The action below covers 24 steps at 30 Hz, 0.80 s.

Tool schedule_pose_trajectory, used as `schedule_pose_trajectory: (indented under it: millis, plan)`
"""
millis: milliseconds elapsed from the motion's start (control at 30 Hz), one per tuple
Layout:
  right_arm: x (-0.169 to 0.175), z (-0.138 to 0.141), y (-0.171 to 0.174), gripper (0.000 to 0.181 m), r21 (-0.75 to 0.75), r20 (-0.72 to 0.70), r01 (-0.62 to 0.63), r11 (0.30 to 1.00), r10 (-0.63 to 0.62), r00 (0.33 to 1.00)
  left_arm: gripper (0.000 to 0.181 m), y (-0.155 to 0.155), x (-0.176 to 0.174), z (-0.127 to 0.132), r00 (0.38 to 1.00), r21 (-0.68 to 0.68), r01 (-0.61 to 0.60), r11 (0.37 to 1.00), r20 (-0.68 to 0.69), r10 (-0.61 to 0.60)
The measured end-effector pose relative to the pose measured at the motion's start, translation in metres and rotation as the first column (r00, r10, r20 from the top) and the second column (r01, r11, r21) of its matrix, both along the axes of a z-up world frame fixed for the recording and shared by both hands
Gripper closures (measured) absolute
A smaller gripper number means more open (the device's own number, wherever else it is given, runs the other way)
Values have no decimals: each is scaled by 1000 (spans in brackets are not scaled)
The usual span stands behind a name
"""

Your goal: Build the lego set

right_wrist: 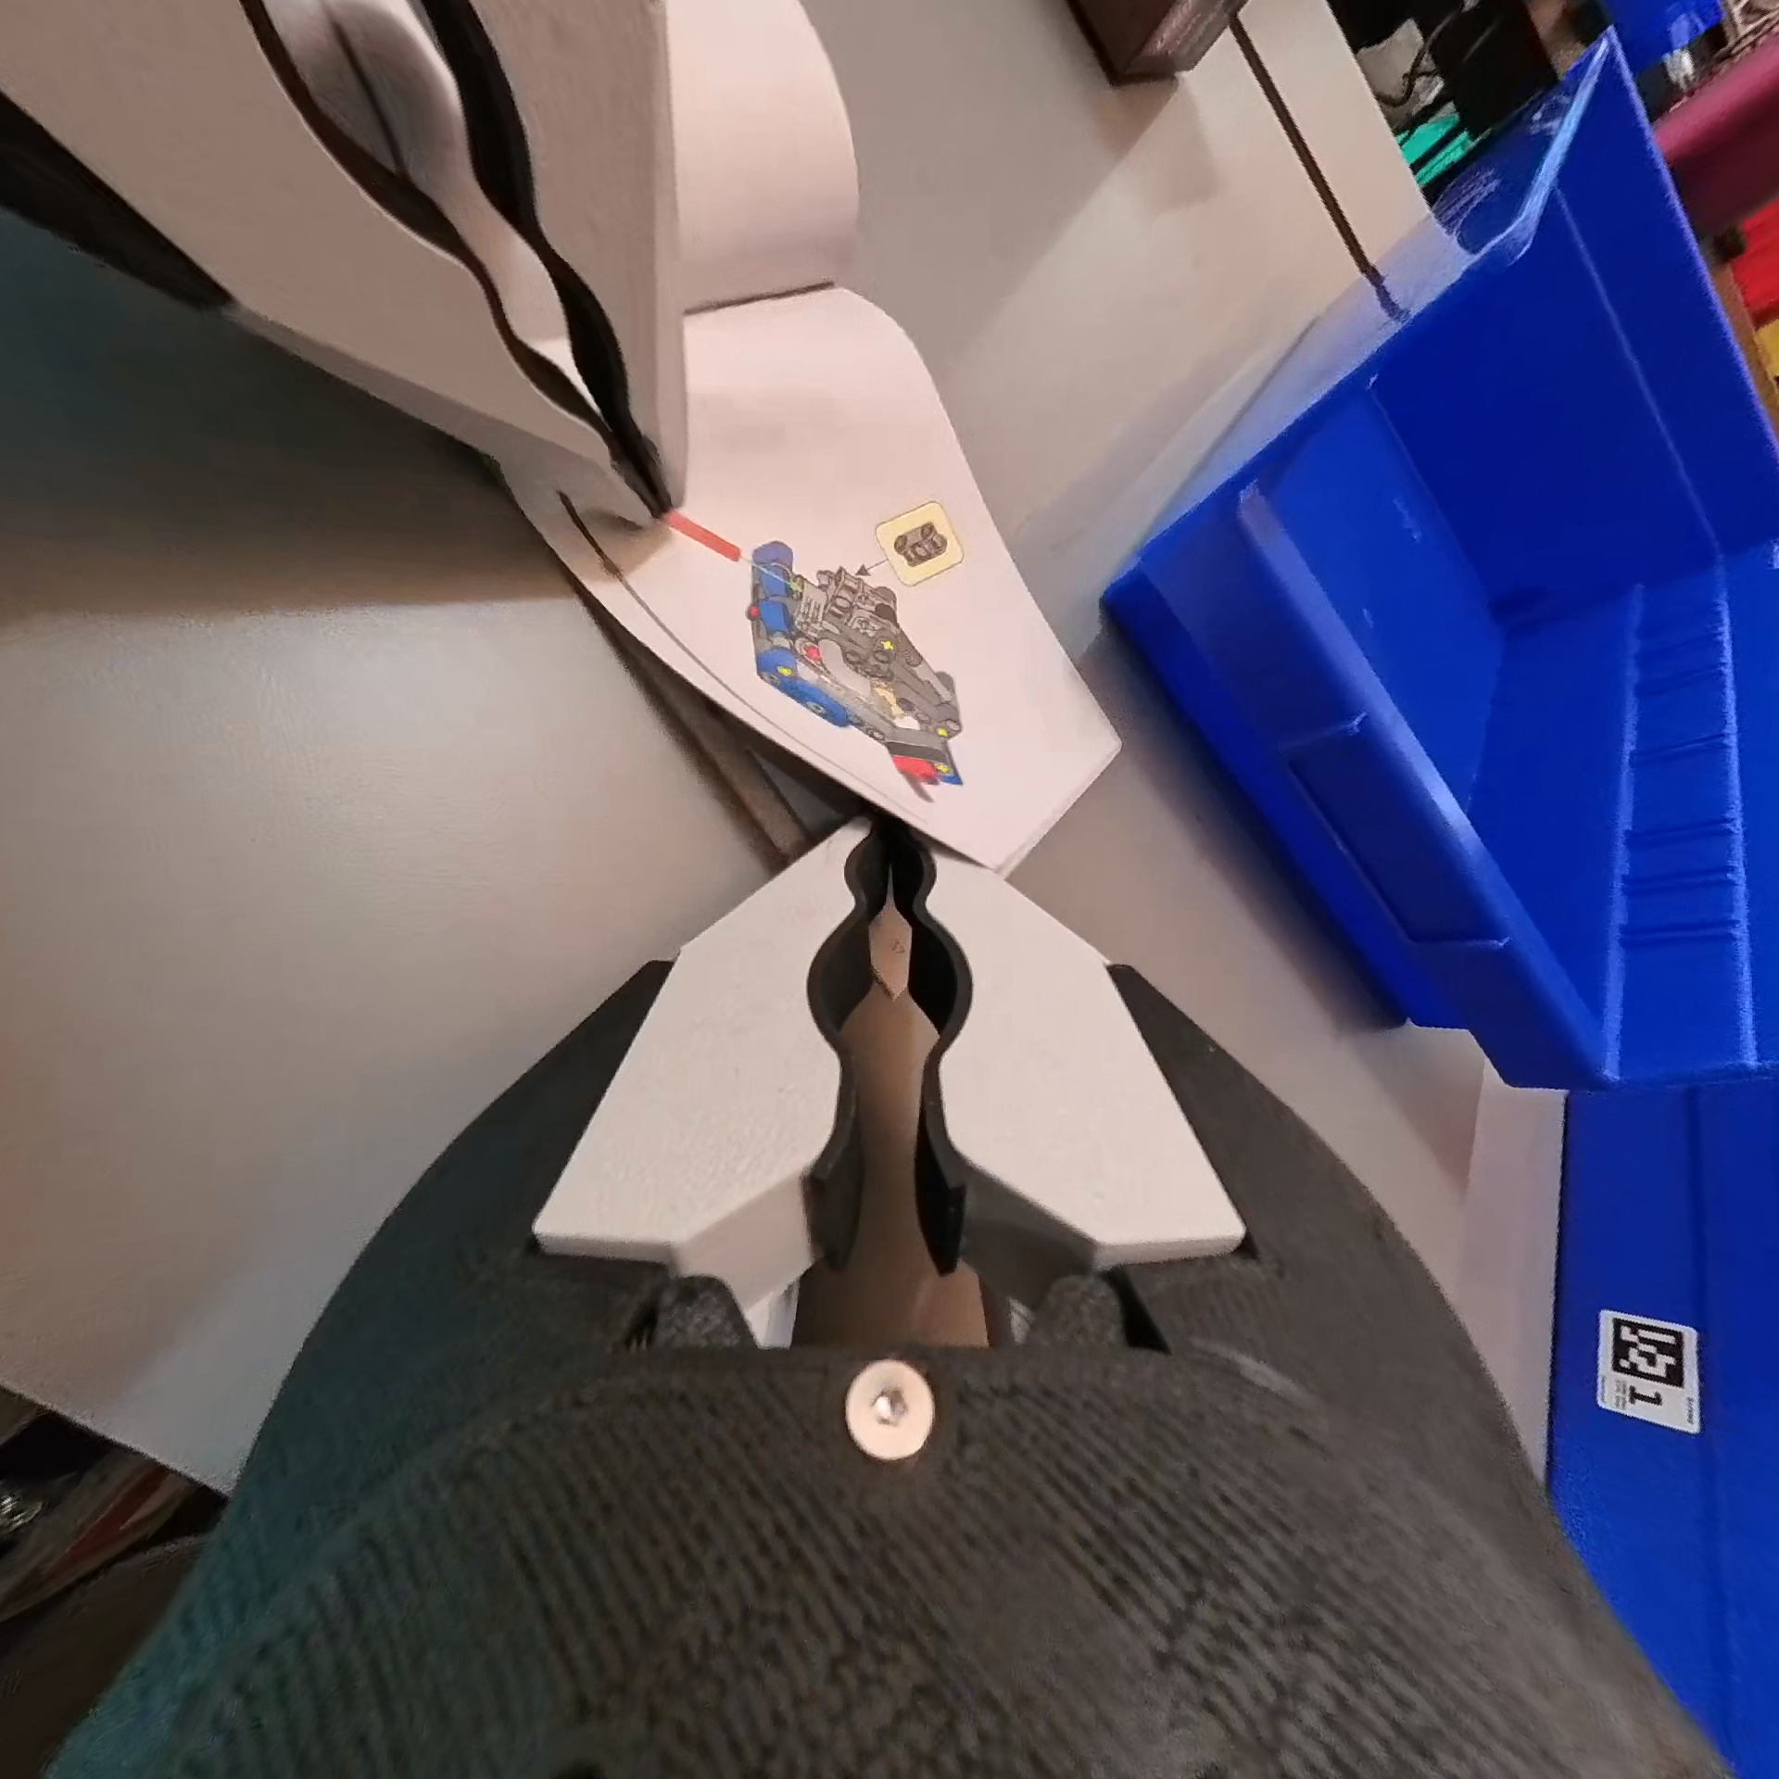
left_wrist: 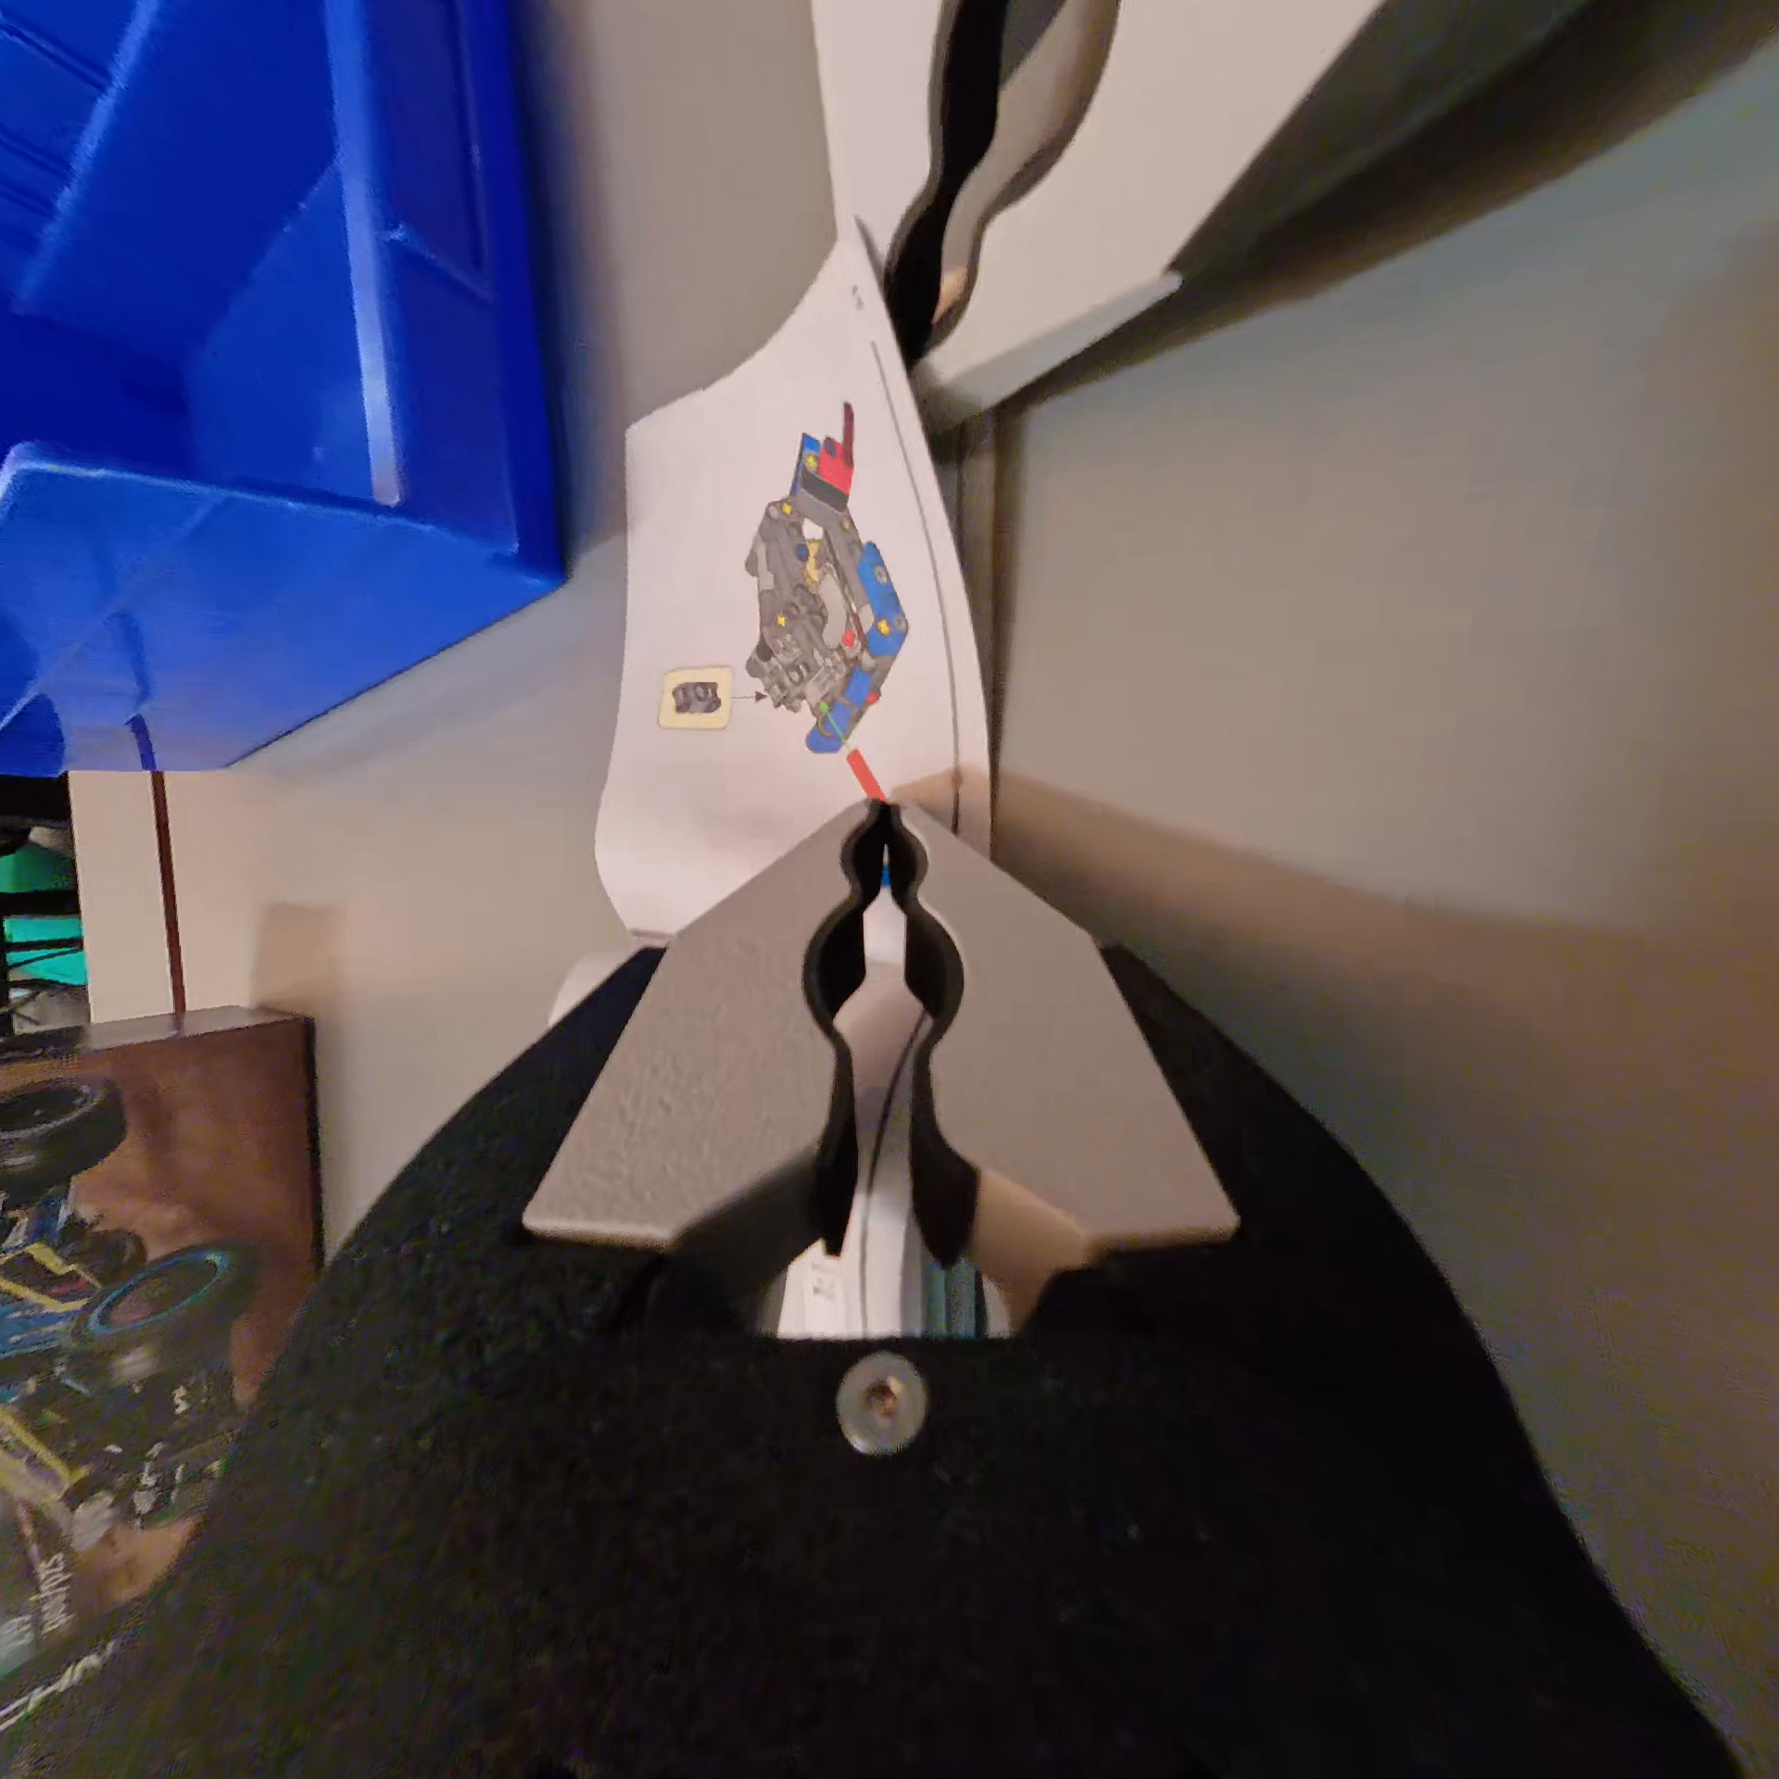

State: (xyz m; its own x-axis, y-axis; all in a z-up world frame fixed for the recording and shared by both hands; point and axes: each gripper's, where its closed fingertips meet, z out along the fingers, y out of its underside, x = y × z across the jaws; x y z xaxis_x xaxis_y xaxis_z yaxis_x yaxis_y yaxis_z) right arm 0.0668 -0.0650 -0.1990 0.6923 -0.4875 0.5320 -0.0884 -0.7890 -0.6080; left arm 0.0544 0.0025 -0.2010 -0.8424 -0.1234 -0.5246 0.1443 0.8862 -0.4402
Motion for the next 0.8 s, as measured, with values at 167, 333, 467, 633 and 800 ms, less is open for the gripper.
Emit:
schedule_pose_trajectory:
  millis: [167,333,467,633,800]
  plan:
    - [0,0,-1,181,20,-21,11,1000,-10,1000,181,21,-2,1,1000,71,-11,997,23,9]
    - [1,0,-1,181,24,-26,18,1000,-18,999,181,32,-2,8,998,67,-32,997,60,28]
    - [2,0,-1,181,32,-39,14,999,-13,999,181,35,-2,6,997,39,-52,998,67,49]
    - [2,0,-1,181,23,-37,8,1000,-7,999,181,37,-2,9,995,-11,-76,997,62,76]
    - [1,0,7,181,225,-234,37,974,18,972,181,44,1,7,992,-37,-112,993,58,114]
